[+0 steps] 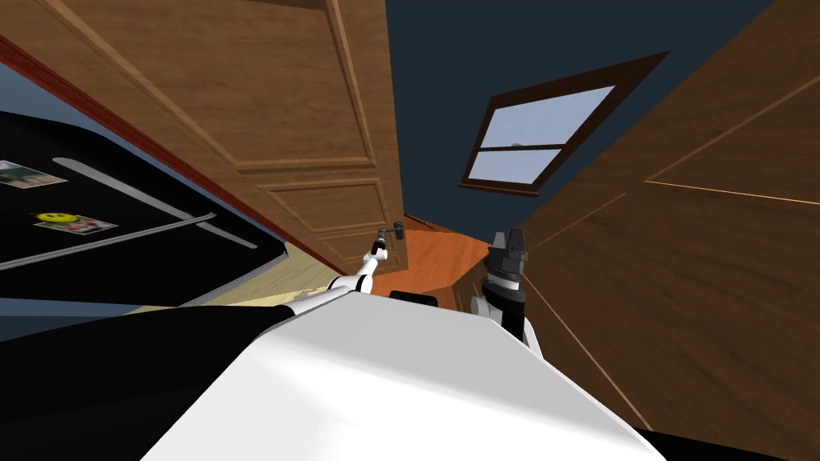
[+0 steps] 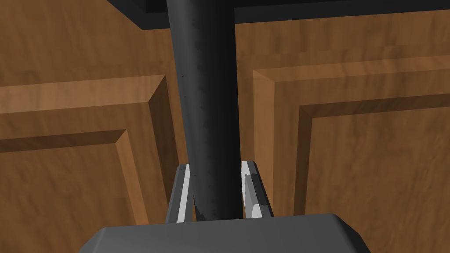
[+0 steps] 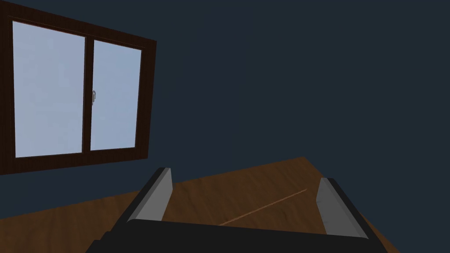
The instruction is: Push the door open
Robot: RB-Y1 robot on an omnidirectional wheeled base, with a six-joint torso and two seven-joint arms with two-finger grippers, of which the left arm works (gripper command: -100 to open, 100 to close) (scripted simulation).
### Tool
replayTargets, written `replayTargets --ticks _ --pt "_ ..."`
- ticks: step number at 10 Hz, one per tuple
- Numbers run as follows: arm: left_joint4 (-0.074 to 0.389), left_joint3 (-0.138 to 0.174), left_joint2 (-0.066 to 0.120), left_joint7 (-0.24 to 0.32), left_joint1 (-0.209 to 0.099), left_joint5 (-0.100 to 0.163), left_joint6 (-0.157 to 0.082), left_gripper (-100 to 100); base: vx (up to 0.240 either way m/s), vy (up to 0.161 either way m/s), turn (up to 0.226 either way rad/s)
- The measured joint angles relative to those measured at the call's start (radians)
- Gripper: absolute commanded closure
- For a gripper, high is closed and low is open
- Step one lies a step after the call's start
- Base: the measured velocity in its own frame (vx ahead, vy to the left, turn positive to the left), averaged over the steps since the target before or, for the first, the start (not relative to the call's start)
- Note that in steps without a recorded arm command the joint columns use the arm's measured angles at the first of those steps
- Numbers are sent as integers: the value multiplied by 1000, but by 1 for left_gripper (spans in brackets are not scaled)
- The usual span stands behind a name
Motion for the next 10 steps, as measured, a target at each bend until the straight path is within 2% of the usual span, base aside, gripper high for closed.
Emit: replayTargets --ticks 1,3,4,5,6,7,8,9,10 --pt "9 9 -3 -3 -4 -6 -6 100 73 24 109" --pt "-4 25 -17 -8 9 -20 -11 100 115 11 72" --pt "1 29 -13 -2 11 -26 -15 100 89 4 44" --pt "-15 38 -20 -4 13 -31 -6 100 76 -1 48" --pt "-75 43 -36 -11 31 -38 30 100 55 12 38" --pt "-38 52 -21 -12 7 -37 24 100 30 13 23" --pt "-46 55 -17 -10 11 -37 19 100 64 23 99" --pt "-17 70 -10 -13 -4 -40 0 100 102 48 218" --pt "-10 86 1 -12 -5 -46 -12 -100 27 15 201"
